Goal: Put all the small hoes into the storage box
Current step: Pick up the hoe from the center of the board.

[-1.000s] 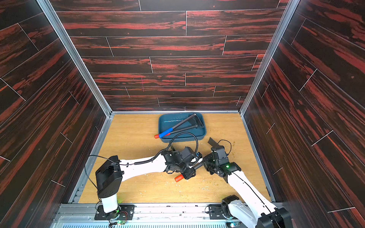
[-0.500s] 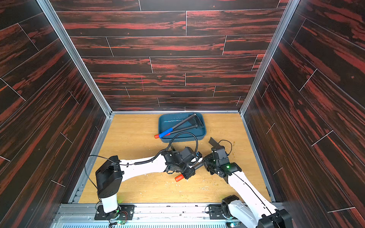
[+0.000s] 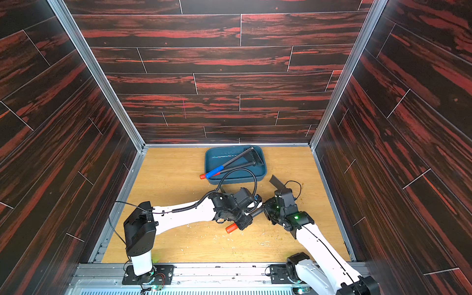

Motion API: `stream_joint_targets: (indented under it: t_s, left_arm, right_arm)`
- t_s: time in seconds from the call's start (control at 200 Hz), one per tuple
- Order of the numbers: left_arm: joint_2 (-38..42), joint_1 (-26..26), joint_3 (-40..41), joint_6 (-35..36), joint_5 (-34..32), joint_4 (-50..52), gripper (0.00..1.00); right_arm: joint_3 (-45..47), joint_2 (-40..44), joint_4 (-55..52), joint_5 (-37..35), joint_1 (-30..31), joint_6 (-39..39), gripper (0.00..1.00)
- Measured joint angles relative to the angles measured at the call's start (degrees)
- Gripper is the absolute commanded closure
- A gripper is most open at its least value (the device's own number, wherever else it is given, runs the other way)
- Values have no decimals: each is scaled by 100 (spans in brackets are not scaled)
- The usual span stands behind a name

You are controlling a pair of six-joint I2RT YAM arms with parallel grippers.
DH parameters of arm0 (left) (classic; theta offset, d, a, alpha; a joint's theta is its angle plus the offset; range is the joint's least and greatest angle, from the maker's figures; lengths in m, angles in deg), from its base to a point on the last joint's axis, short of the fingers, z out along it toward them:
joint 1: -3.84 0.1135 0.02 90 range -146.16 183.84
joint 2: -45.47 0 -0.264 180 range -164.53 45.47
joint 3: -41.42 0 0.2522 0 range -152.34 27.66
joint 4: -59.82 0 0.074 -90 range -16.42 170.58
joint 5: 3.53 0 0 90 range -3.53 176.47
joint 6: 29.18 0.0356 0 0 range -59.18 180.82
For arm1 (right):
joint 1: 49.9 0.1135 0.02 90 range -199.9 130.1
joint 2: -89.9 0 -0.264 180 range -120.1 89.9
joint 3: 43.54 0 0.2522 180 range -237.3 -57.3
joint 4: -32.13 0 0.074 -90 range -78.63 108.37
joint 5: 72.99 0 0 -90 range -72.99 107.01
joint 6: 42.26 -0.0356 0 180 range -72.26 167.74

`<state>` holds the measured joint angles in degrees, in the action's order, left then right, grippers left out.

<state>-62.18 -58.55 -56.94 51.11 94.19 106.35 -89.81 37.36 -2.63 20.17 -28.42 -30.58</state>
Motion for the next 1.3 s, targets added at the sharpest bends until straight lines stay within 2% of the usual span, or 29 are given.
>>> stream_joint_targets:
  t_s: [0.195,0.356,0.551,0.696,0.972,1.102,1.298]
  left_arm:
    - [9,-26,-177,125,-203,170,100]
    - [48,-31,-295,361,-356,422,100]
    - [57,-20,-317,555,-540,636,100]
    - [57,-20,-374,675,-640,671,100]
    - [57,-20,-634,911,-800,789,100]
    - [57,-9,-741,1021,-935,817,100]
    - [57,103,-955,1196,-984,955,100]
  right_arm:
    - [0,223,2,-63,0,13,71]
    - [-2,332,-37,-87,2,402,60]
    - [-44,385,-76,-114,4,592,56]
    - [-98,417,-85,-140,4,673,47]
    - [-192,697,-197,-256,4,826,38]
    - [-227,938,-278,-350,2,940,27]
    - [-350,1287,-476,-577,4,1156,18]
